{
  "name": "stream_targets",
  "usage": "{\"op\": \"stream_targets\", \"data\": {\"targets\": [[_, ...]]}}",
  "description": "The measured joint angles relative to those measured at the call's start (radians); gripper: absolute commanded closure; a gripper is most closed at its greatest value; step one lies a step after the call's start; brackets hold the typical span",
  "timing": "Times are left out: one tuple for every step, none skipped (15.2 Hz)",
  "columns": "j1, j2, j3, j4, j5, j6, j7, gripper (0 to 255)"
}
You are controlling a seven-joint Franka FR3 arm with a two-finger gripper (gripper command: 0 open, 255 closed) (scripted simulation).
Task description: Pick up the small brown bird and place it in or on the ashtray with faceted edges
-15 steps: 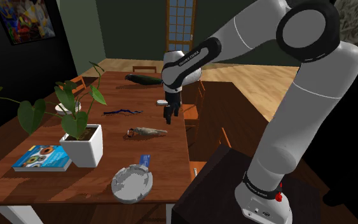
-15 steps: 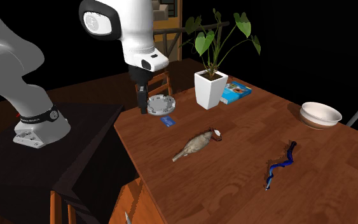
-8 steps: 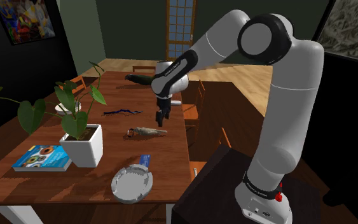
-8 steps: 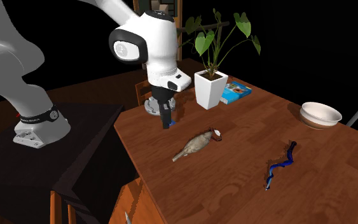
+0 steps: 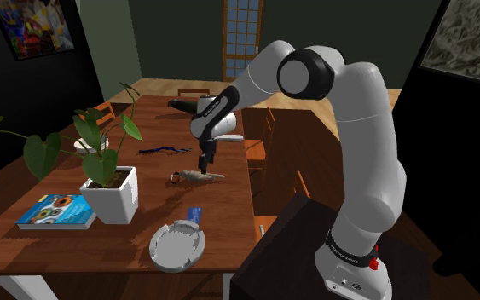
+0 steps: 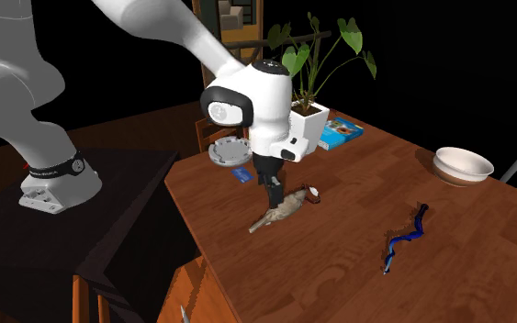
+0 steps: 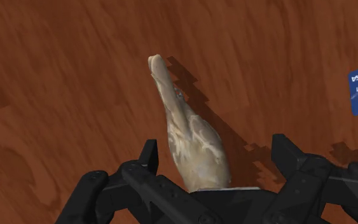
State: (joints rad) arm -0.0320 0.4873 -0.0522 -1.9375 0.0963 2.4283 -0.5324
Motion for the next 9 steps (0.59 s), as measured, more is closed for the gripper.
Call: {"op": "stream_targets", "data": {"targets": [[-0.003,0.033,0.003,0.035,0.0,0.003,-0.009,0],[-0.005,0.062,0.006,0.066,0.0,0.006,-0.018,0],[-0.005,0.088,0.008,0.089,0.001,0.011,-0.021,0],[-0.007,0.108,0.01,0.104,0.002,0.017,-0.024,0],[-0.006,0.121,0.011,0.11,0.002,0.024,-0.024,0],[-0.006,0.132,0.012,0.111,0.003,0.034,-0.024,0],[-0.007,0.145,0.013,0.117,0.004,0.042,-0.026,0],[-0.007,0.155,0.014,0.119,0.005,0.049,-0.026,0],[-0.008,0.168,0.014,0.128,0.005,0.054,-0.028,0]]}}
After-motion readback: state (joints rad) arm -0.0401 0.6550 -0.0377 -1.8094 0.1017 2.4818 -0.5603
